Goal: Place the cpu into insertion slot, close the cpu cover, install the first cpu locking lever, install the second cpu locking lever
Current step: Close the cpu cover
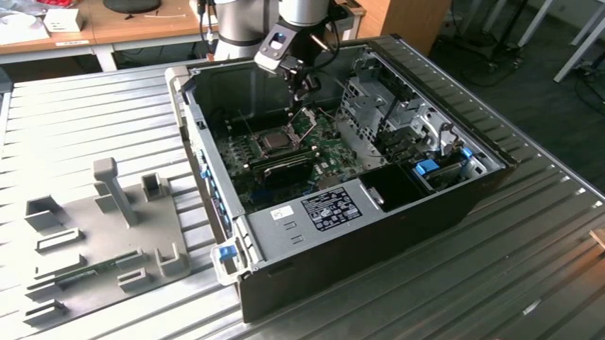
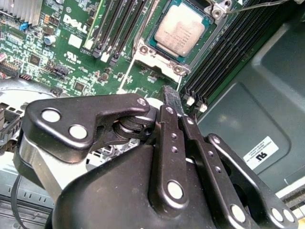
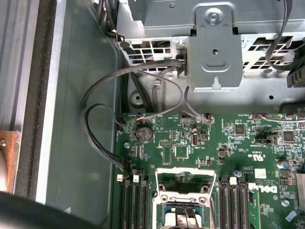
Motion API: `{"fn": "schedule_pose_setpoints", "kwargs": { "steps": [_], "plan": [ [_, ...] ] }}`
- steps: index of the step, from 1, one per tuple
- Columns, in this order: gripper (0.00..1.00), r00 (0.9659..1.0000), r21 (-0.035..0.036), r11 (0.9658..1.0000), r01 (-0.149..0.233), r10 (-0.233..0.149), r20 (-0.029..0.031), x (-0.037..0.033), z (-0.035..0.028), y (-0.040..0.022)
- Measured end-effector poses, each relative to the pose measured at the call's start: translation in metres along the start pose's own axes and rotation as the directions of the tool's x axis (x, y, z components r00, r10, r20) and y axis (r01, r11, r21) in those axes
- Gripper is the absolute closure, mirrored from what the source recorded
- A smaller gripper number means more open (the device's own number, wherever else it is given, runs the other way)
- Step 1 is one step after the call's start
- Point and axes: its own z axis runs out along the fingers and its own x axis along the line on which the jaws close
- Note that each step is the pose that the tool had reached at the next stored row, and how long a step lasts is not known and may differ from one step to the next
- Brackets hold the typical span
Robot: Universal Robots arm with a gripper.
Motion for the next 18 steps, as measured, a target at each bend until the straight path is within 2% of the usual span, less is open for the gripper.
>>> {"fn": "schedule_pose_setpoints", "kwargs": {
  "steps": [18],
  "plan": [
    [0.9,1.0,0.0,1.0,0.0,0.0,0.0,0.0,0.0003,0.0041]
  ]
}}
